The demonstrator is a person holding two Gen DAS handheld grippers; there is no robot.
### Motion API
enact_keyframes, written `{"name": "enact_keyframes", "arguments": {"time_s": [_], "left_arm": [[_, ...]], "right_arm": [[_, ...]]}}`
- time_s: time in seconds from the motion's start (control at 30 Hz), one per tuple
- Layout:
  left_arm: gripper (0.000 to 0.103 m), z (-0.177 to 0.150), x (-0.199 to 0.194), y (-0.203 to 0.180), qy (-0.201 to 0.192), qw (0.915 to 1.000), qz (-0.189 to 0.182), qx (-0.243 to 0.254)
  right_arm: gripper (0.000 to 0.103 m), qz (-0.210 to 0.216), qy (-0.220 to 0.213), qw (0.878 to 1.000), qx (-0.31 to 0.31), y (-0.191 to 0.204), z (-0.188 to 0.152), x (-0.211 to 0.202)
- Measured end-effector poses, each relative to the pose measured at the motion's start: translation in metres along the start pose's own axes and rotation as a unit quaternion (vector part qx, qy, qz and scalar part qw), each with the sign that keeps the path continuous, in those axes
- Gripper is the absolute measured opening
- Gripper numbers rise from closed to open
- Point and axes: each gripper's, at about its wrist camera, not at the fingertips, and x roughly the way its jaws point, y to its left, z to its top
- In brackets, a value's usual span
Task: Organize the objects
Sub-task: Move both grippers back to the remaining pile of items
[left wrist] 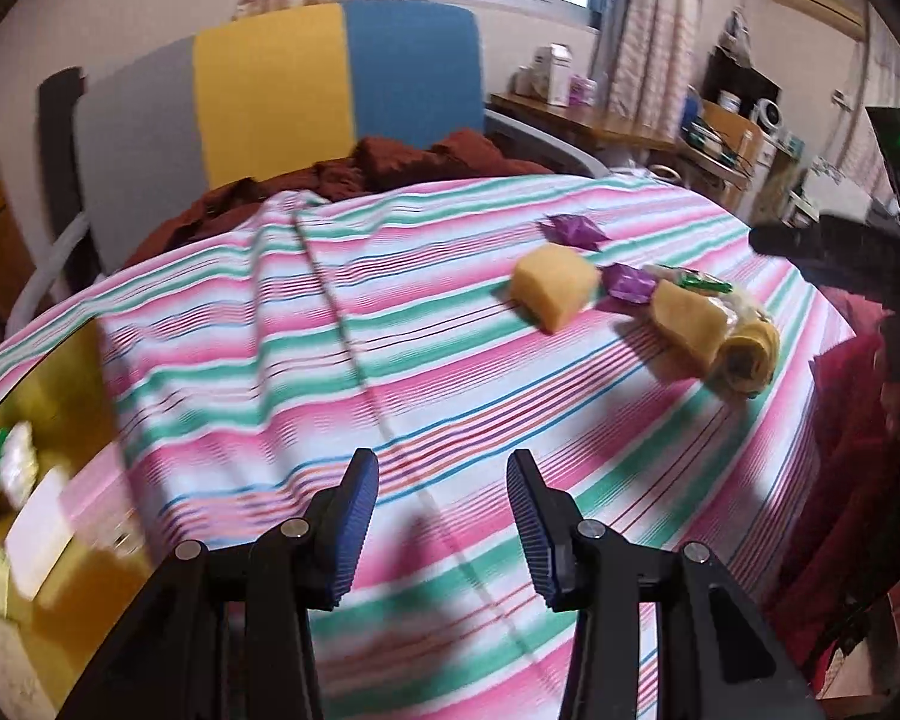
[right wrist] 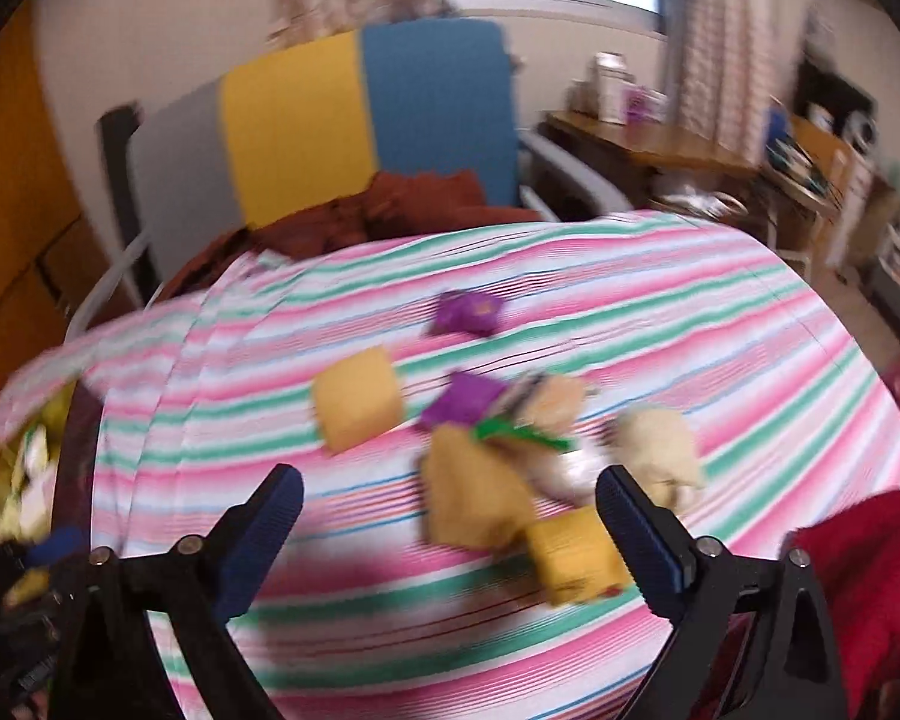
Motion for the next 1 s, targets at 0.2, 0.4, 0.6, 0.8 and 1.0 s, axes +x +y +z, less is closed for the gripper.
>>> {"name": "enact_keyframes", "arguments": {"time_s": [0.2, 0.4, 0.6, 0.8, 1.0], "left_arm": [[0.045, 0.024, 0.034, -0.015, 0.013, 0.9994, -0.027, 0.019], [0.048, 0.053, 0.068, -0.033, 0.011, 0.9965, -0.063, 0.054], [0.05, 0.075, 0.107, -0.049, 0.021, 0.9921, -0.083, 0.092], [0.05, 0.09, 0.132, -0.06, 0.028, 0.987, -0.094, 0.127], [0.051, 0.103, 0.145, -0.067, 0.023, 0.9827, -0.102, 0.153]], "right_arm": [[0.101, -0.01, -0.006, 0.995, 0.094, -0.061, 0.014, -0.002], [0.102, 0.034, 0.007, 0.979, 0.2, -0.111, 0.008, 0.01], [0.103, 0.06, -0.007, 0.963, 0.263, -0.133, 0.003, 0.014], [0.103, 0.073, 0.002, 0.964, 0.255, -0.129, 0.006, 0.02], [0.103, 0.079, 0.01, 0.962, 0.26, -0.133, 0.004, 0.025]]}}
